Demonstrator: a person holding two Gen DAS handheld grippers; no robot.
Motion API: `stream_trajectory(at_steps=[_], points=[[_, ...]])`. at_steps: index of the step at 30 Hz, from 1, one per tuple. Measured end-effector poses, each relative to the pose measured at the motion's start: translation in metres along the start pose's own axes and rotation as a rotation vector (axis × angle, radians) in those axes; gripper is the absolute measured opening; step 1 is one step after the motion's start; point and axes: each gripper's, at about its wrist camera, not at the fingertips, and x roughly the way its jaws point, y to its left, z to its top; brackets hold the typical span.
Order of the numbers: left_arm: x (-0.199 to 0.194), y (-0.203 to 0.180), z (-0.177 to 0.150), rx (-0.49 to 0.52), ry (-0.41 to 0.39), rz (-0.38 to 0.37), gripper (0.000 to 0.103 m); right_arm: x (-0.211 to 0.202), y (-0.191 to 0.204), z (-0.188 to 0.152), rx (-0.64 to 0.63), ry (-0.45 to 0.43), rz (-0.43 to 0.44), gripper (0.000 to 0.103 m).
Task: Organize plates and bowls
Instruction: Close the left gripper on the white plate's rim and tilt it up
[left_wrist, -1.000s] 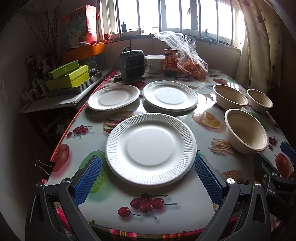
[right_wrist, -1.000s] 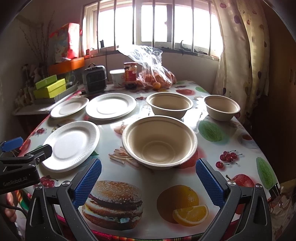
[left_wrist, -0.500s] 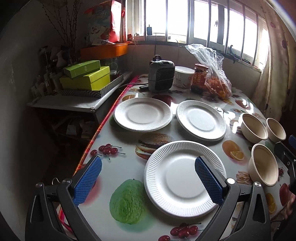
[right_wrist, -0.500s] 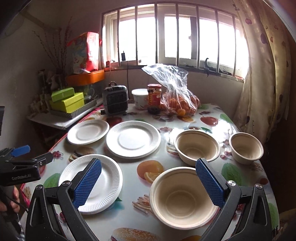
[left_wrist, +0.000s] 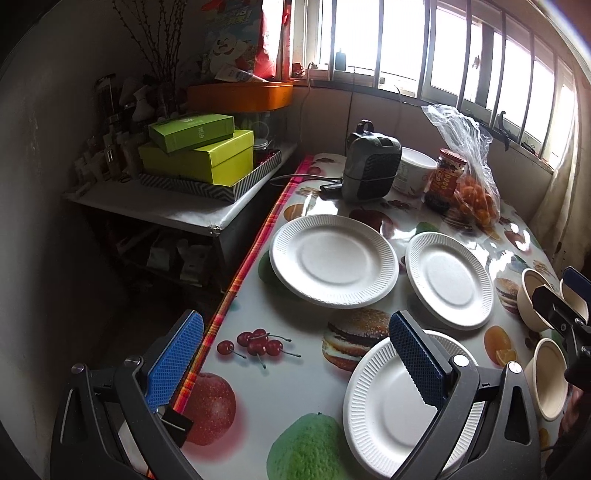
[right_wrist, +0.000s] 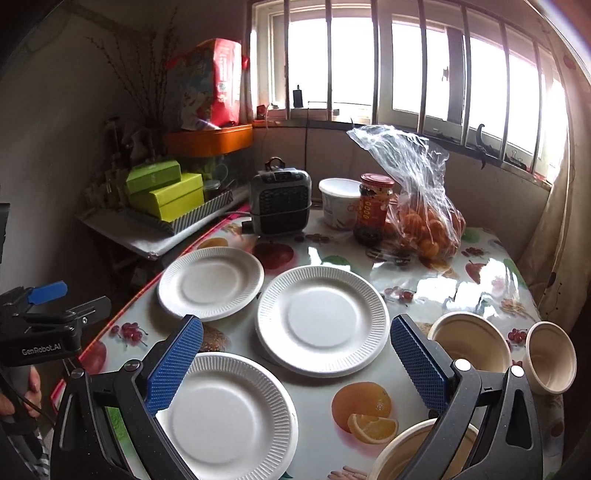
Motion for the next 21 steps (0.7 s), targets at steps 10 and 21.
stream_trajectory(at_steps=[10, 21], points=[[0.028, 0.020, 0.020, -0.050, 0.022, -0.026, 0.101, 0.051, 0.011, 0.028, -0.052, 0.066, 0.087, 0.101], [0.068, 0.033, 0.037, -0.067, 0.065, -0.027, 0.092, 0.117, 0.013, 0.054, -0.102, 0.152, 0.138, 0.087]])
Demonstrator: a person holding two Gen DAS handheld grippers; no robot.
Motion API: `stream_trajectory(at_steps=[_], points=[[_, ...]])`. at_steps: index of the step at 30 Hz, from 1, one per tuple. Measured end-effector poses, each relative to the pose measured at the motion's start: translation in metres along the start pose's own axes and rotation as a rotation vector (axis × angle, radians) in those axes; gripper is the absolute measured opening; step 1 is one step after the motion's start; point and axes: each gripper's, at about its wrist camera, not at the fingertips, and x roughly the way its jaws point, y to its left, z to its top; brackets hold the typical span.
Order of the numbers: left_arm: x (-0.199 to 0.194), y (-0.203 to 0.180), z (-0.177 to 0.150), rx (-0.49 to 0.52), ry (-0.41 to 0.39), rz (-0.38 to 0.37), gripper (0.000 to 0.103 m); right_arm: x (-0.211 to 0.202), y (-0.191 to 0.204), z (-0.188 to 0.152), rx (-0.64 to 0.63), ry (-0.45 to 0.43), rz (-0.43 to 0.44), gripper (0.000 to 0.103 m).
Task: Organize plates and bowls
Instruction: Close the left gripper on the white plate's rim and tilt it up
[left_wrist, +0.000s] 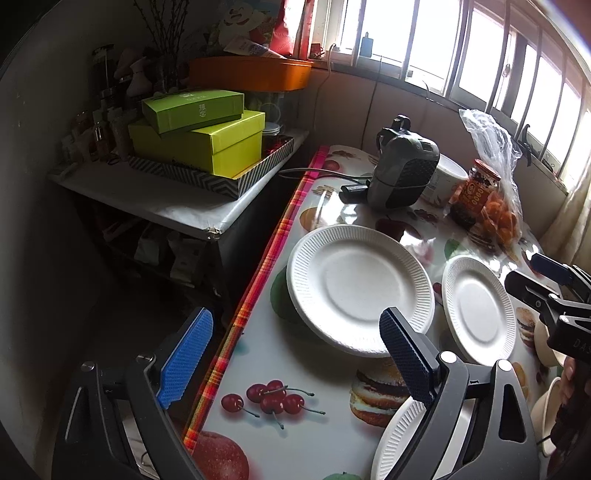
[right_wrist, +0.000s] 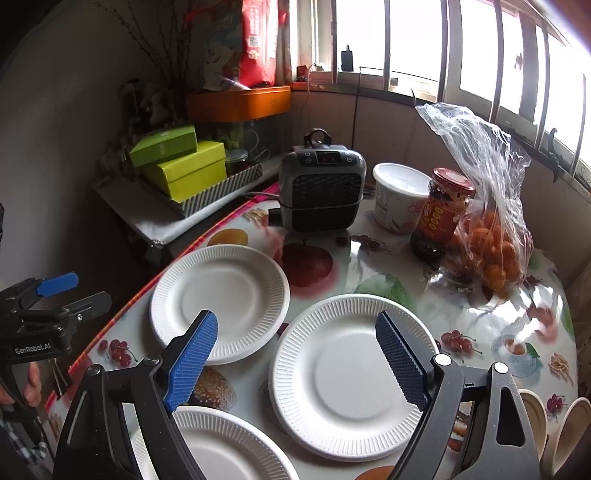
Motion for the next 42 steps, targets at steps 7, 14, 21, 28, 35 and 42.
stream_trajectory(at_steps=[7, 14, 21, 28, 35, 42], points=[[0.024, 0.011, 0.012, -0.030, 0.028, -0.017, 0.080, 0.044, -0.007, 0.020, -0.018, 0.071, 0.093, 0.076], [0.055, 0.019, 0.012, -0.081, 0.104, -0.055, 0.064, 0.089, -0.010, 0.025, -0.016, 0.166, 0.124, 0.059], [0.073, 0.023, 0.010, -0.100, 0.140, -0.051, 0.062, 0.117, -0.017, 0.025, 0.029, 0.206, 0.157, 0.055], [0.079, 0.024, 0.012, -0.108, 0.145, -0.056, 0.061, 0.131, -0.016, 0.028, 0.025, 0.225, 0.179, 0.042], [0.089, 0.025, 0.007, -0.127, 0.180, -0.076, 0.049, 0.140, -0.011, 0.025, 0.022, 0.249, 0.209, 0.034], [0.092, 0.027, 0.007, -0.129, 0.190, -0.077, 0.039, 0.146, -0.011, 0.023, 0.029, 0.268, 0.220, 0.026]])
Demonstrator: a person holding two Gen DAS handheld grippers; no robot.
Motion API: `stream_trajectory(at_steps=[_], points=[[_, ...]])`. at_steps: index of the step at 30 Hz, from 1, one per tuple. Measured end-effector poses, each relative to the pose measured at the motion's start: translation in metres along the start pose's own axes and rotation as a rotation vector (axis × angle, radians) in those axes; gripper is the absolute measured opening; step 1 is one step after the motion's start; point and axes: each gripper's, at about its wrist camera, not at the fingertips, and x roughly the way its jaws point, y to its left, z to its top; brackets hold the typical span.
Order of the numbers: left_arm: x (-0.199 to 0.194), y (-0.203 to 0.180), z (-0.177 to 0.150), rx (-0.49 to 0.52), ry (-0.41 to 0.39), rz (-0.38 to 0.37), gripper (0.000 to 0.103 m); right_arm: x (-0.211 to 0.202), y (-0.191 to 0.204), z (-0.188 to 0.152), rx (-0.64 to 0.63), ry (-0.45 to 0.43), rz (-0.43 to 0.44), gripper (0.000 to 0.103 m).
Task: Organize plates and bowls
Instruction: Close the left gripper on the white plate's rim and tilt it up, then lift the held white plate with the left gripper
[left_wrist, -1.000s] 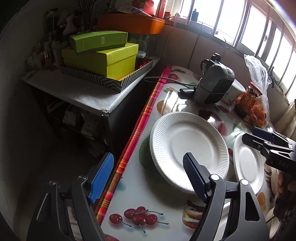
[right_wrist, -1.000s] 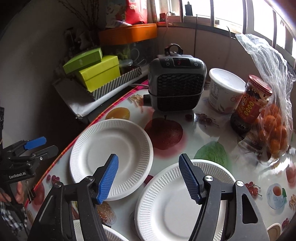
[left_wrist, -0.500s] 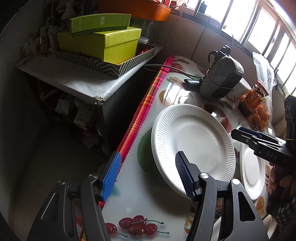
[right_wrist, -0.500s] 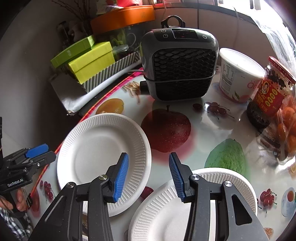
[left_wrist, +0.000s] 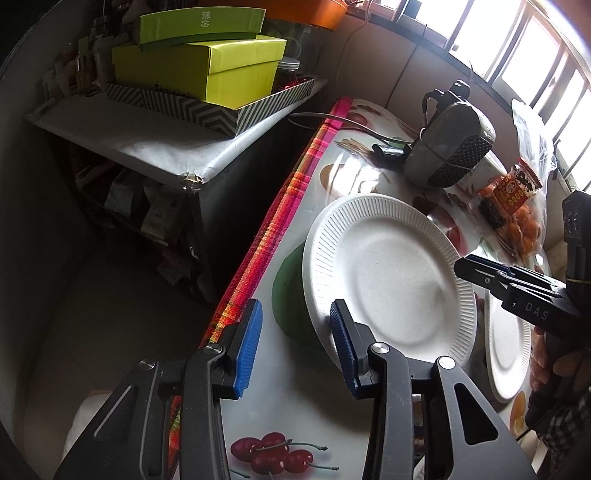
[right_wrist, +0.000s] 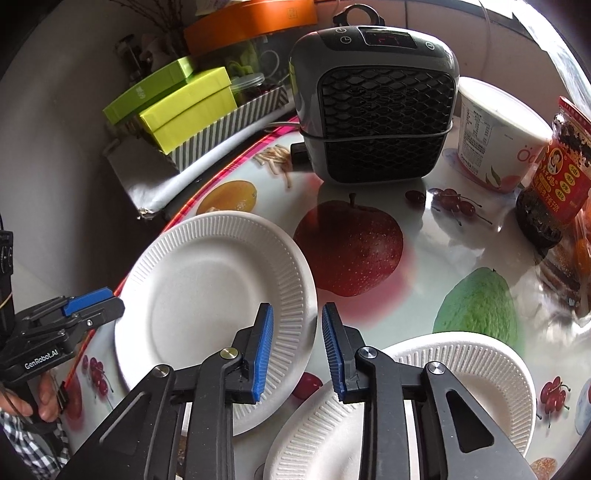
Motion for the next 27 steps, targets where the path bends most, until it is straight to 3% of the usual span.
stream_trajectory(at_steps=[4, 17, 27], points=[[0.0040, 0.0017, -0.0012, -0.009, 0.012, -0.004, 0.035, 0.0014, 0.0004, 0.0002, 0.001, 0.002, 0.006, 0.020], [0.0050, -0.0023, -0.0001, -0.016, 0.013, -0.027, 0.022, 0.0014, 0.0001, -0.0008, 0.006, 0.000, 0.008, 0.020], [0.0085, -0.0076, -0.0006, -0.022, 0.024, -0.063, 0.021, 0.0030, -0.0007, -0.0010, 0.015, 0.001, -0.002, 0.020]])
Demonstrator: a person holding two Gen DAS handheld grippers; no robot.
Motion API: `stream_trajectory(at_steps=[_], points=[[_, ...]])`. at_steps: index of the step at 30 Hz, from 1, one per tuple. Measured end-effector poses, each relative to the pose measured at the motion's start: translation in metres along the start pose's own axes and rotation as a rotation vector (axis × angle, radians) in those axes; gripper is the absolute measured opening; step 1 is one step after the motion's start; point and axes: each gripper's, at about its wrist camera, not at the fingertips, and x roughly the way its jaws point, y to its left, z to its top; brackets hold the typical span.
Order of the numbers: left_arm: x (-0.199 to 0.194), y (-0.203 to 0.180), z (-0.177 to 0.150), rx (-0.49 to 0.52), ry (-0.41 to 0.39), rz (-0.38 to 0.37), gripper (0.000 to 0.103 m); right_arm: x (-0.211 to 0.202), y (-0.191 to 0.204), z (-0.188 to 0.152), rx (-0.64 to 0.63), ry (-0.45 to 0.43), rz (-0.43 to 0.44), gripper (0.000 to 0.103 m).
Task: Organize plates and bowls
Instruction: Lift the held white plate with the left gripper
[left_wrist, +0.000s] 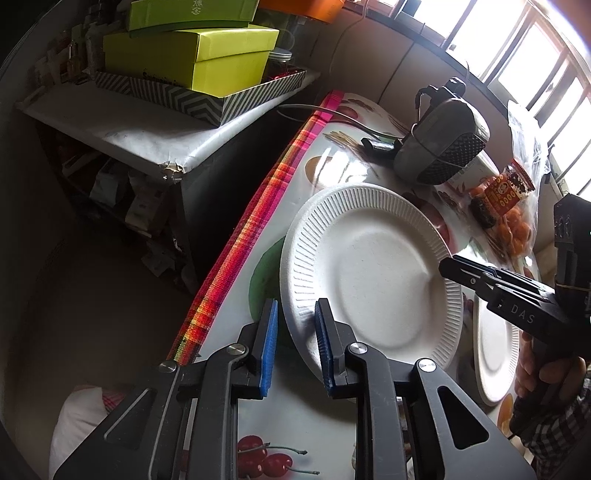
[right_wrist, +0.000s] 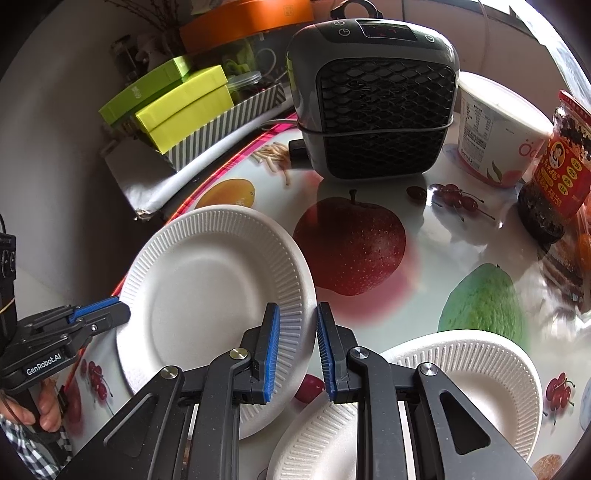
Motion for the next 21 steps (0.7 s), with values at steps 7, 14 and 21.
stream_trajectory(at_steps=[7, 14, 21], points=[[0.0014, 0.0005, 0.0007, -0.017, 0.006, -0.014, 0.020, 0.0005, -0.0003, 0.0001, 0.003, 0.002, 0.000, 0.020], [0.0008, 0.0019, 0.0015, -0.034, 0.011, -0.022, 0.019, -0.0006, -0.0008, 0.0006, 0.014, 0.000, 0.000, 0.020], [-0.0020, 0.0051, 0.0010, -0.044, 0.019, -0.031, 0.018, -0.0034, 0.0001, 0.0006, 0.025, -0.005, 0.003, 0.019]])
